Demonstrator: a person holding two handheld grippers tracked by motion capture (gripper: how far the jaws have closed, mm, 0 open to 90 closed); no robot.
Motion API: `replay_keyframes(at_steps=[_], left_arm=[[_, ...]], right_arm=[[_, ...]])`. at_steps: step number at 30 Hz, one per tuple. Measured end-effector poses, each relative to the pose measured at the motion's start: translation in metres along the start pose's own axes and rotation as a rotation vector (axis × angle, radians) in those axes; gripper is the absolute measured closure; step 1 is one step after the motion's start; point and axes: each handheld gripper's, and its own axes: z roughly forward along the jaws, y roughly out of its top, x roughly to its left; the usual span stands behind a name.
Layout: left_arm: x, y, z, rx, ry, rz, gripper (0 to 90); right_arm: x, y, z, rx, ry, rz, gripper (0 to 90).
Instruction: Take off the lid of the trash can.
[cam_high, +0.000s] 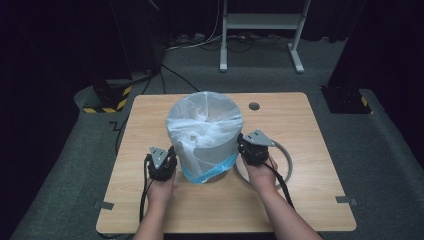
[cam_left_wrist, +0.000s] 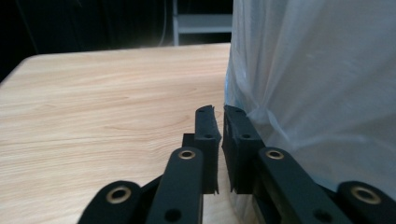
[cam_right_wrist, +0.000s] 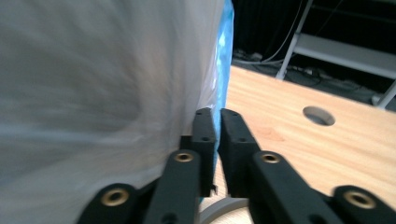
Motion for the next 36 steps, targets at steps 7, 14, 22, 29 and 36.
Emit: replay_keyframes(at_steps=[7,14,22,29,36], left_arm=[[-0.012,-0.010,-0.070,-0.089,-0.058,-0.027,59.9],[-0.045,0.001,-0.116,-0.239,-0.270,-0.051,42.6],[-0.072,-0.009,-0.083,-0.105,-0.285,0.083,75.4],[-0.056,-0.024,-0.058,-0.006,-0.270,0.080,84.3],[-0.032,-0.010,-0.084,-0.096,-0.254,0.039,50.9]], right_arm=[[0.001,-0.004,-0.041,-0.042,0.029,-0.005,66.9],[0.009,-0.004,-0.060,-0.075,0.042,-0.006,66.5],[0.011,-0.006,-0.053,-0.060,0.051,0.002,66.8],[0.010,-0.011,-0.044,-0.023,0.043,-0.006,67.1],[-0.001,-0.008,-0.045,-0.043,0.017,0.012,66.5]])
